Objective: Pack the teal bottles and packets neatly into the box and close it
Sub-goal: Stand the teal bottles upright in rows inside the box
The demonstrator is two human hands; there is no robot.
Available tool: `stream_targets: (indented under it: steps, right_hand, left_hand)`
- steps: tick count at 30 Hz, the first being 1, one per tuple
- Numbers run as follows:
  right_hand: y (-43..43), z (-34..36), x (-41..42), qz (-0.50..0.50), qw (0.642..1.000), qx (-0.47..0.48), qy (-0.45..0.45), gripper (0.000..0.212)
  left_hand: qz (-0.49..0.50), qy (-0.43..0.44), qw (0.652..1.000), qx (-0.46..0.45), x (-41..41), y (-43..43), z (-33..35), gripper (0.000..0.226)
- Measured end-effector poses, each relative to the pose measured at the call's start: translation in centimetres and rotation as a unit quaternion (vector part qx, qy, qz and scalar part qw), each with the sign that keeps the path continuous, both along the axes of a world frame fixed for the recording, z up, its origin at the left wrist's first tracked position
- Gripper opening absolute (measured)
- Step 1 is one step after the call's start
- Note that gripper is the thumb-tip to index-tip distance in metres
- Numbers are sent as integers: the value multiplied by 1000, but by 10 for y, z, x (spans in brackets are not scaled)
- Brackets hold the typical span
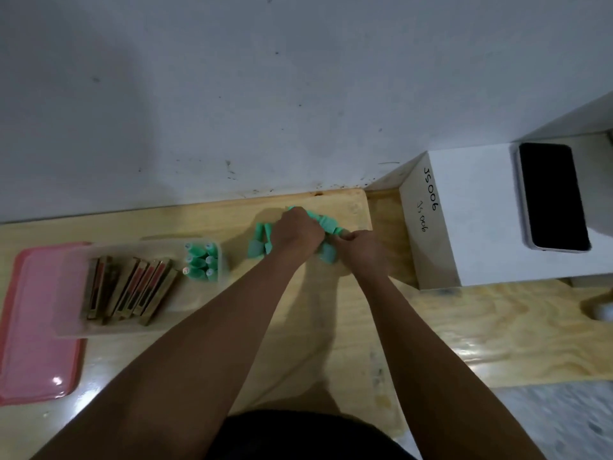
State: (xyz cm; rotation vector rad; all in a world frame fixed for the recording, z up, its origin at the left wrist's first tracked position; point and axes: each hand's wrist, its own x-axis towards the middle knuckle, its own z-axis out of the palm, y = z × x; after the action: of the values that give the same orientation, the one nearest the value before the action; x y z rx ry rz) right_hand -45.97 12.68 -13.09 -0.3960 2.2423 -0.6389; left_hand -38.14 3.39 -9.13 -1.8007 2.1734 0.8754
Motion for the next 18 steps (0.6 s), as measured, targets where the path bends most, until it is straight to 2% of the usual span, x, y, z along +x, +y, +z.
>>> stream_targets:
  steps: [5,8,12,15,18]
  right_hand:
    - [9,5,-1,-24,999,-26,-4,35]
    - [19,10,1,-49,997,-63,-12,25]
    - [32,12,1,-89,982,-151,-64,21]
    - [39,12,2,-105,975,-175,-84,24]
    - [42,14,3,-108,970,-193,-104,20]
  left_hand:
    - [-3,-30,1000,8,-9,-2,0,6]
    - [41,-12,999,26,-6,-2,-6,13]
    - [61,5,997,42,0,1,-12,40]
    - [40,19,998,55,8,5,-13,29]
    - [36,69,994,71,18,5,-15,39]
